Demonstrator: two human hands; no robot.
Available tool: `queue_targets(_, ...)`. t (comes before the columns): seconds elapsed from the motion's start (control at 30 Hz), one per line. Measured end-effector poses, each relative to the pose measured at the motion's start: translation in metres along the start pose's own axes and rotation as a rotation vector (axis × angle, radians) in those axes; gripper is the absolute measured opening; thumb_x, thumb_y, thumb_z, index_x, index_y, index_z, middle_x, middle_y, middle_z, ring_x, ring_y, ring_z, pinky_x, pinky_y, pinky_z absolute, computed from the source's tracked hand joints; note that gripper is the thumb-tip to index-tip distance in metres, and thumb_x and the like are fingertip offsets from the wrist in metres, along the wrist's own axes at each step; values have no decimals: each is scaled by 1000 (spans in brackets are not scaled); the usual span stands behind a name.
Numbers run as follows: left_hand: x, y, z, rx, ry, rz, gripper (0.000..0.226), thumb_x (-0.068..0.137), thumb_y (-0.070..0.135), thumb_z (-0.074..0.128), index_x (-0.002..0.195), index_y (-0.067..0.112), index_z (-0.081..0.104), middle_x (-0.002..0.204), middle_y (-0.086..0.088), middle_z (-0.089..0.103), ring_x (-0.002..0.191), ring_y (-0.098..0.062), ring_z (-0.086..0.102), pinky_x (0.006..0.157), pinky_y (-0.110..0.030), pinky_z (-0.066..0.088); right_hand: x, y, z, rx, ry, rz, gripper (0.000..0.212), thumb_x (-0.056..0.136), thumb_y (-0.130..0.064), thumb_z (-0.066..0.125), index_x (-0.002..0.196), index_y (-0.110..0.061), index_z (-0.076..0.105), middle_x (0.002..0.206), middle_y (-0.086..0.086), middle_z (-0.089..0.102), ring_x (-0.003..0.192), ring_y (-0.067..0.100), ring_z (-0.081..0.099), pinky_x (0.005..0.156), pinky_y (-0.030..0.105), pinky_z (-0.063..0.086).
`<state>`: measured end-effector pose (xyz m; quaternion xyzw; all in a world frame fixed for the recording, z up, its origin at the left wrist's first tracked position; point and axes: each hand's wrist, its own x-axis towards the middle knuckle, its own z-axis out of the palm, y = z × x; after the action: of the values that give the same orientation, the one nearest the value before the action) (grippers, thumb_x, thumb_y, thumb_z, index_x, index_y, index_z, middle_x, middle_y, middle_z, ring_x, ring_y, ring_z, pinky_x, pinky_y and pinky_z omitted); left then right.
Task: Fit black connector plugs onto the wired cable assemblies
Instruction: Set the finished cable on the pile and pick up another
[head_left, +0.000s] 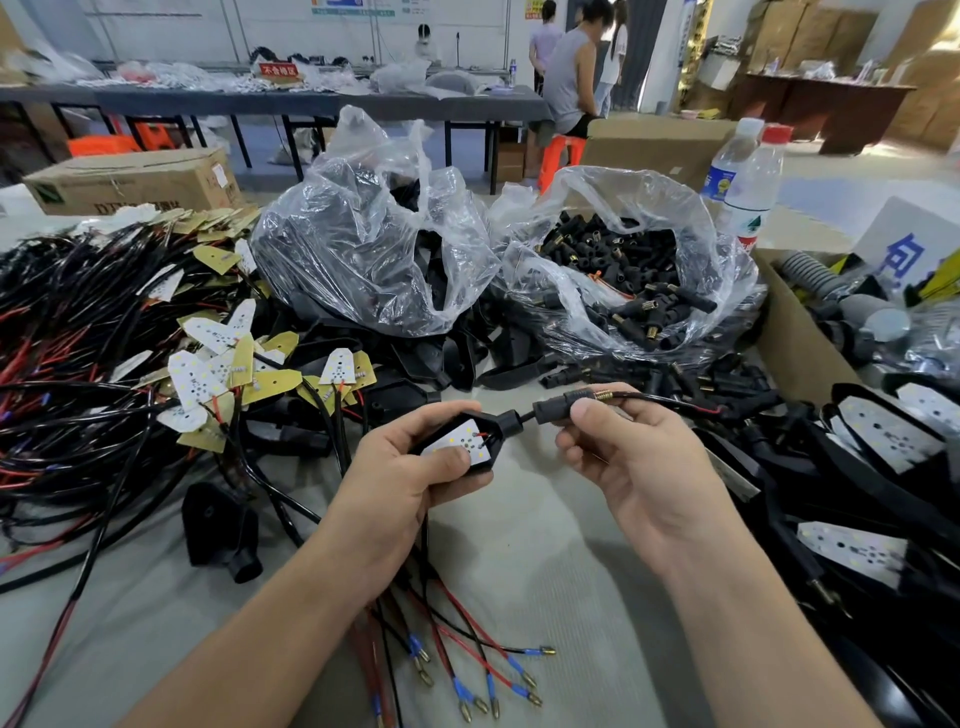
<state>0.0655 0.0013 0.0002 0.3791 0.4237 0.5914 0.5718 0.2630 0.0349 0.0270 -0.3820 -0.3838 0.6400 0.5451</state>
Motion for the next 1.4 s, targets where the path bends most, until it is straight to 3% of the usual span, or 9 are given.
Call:
queue_targets(0.1,-1,2,0,11,3,0,47,88,-19,56,96,18,82,96,-2,76,84,-15,73,71,-29,62,1,1,-2,-69,-17,-30,6,85,2,70,86,-3,71,73,11,70,61,18,58,57,24,50)
queue_targets(0.23,-2,3,3,21,0,-25,46,89,-20,54,94,17,82,91,-3,75,80,-17,72,69,-29,62,0,2,-4,-29,-124,-44,28,72,10,69,92,-9,73,71,6,70,66,17,62,63,23,53)
queue_targets(0.37,-2,6,2,0,-36,-76,44,90,-17,52,97,14,82,95,-8,75,86,-22,71,67,-28,61,-1,1,-5,8,-191,-37,33,61,5,69,90,-11,74,73,8,71,68,17,67,65,25,55)
queue_targets(0.57,0,3,-1,-63,-27,-188,38,92,-14,52,97,9,82,104,-16,73,97,-29,67,66,-27,61,-2,1,-8,-40,-241,-46,40,78,31,54,91,-3,71,89,18,74,70,19,70,67,27,59)
queue_targets(0.67,2,2,-2,-66,-15,-202,35,88,-13,55,98,8,81,105,-17,73,97,-29,67,66,-28,61,-2,1,-9,-23,-266,-23,34,78,23,63,88,-7,75,92,19,73,74,20,70,71,30,60)
queue_targets(0.77,2,3,-2,-81,-18,-222,34,72,-4,63,98,7,81,107,-19,72,95,-29,67,66,-28,61,-1,0,-8,11,-266,3,17,72,-4,81,89,-7,77,96,18,73,82,21,71,72,31,60)
queue_targets(0.83,1,3,-3,-72,-20,-226,34,75,-6,60,97,7,81,106,-19,72,96,-29,67,66,-29,61,-1,1,-7,-8,-231,0,14,73,-11,76,87,-7,78,96,18,74,85,21,71,72,30,60)
queue_targets(0.97,-1,2,0,-19,-48,-184,40,90,-15,50,99,9,81,104,-16,72,94,-27,68,69,-29,61,-2,5,-3,-81,-189,1,14,72,-13,74,84,-11,80,96,16,76,88,22,72,72,28,60)
queue_targets(1.4,-2,0,2,-44,-49,-143,37,91,-12,55,100,14,80,98,-6,73,79,-14,69,69,-28,61,-8,17,15,-97,-139,-7,14,96,5,59,95,1,73,90,18,75,85,21,74,75,26,60)
